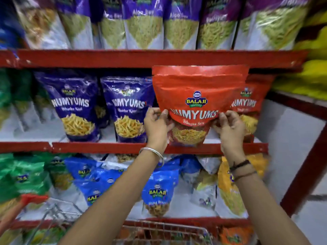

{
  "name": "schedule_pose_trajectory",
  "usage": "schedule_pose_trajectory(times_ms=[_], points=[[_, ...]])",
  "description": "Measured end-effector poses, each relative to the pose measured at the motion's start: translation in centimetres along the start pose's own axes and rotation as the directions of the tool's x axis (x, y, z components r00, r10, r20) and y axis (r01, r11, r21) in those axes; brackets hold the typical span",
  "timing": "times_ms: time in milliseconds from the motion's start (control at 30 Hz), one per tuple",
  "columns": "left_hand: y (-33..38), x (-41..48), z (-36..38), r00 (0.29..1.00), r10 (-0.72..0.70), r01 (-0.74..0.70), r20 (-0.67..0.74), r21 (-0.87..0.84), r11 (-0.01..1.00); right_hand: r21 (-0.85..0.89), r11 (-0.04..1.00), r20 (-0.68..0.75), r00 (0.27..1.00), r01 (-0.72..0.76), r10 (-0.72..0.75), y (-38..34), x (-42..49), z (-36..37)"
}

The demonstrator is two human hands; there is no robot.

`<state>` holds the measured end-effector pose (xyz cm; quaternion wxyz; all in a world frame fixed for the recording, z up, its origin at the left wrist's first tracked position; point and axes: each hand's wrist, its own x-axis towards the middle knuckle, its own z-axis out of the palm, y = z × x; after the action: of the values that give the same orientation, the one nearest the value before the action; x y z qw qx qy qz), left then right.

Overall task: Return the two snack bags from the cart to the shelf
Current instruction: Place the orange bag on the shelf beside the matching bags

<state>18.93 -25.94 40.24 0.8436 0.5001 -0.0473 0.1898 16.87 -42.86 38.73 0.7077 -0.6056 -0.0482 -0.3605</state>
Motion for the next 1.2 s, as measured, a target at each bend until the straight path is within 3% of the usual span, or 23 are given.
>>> schedule_pose_trajectory(times_ms=[167, 467, 567, 633, 767, 1000, 1200], points=[[-3.7, 3.7, 2.0, 0.998, -0.048, 0.048, -0.035, -0.006, 0.999, -0.039, 0.997, -0.078, 0.995, -0.070, 0.067, 4.2, 4.3, 0.9], [-7.5, 10.9, 4.6, 0.977, -0.134, 0.149, -0.166, 0.079, 0.986, -0.023, 0.973, -0.055, 0.972, -0.231, 0.230, 9.0, 10.7, 3.5], [-8.2, 11.6, 4.2, 0.989, -0.088, 0.108, -0.120, 0.174, 0.979, -0.131, 0.960, -0.018, 0.969, -0.248, 0.248, 10.1, 11.7, 3.1], [-9.1, 11.6, 3.2, 0.997, -0.060, 0.071, -0.040, 0.392, 0.917, -0.271, 0.923, 0.019, 0.957, -0.274, 0.290, 9.9, 10.8, 2.5], [-10.5, 11.1, 1.7, 0.922, -0.355, 0.169, 0.152, 0.667, 0.726, -0.436, 0.806, 0.122, 0.861, -0.401, 0.494, 11.1, 9.1, 1.7], [-7.9, 8.7, 1.0, 0.880, -0.434, 0.198, 0.192, 0.684, 0.703, -0.442, 0.807, 0.116, 0.867, -0.392, 0.485, 11.8, 7.7, -0.1], [-6.0, 6.1, -0.2, 0.862, -0.465, 0.164, 0.203, 0.755, 0.635, -0.396, 0.854, 0.200, 0.876, -0.338, 0.439, 9.6, 4.6, -1.8]])
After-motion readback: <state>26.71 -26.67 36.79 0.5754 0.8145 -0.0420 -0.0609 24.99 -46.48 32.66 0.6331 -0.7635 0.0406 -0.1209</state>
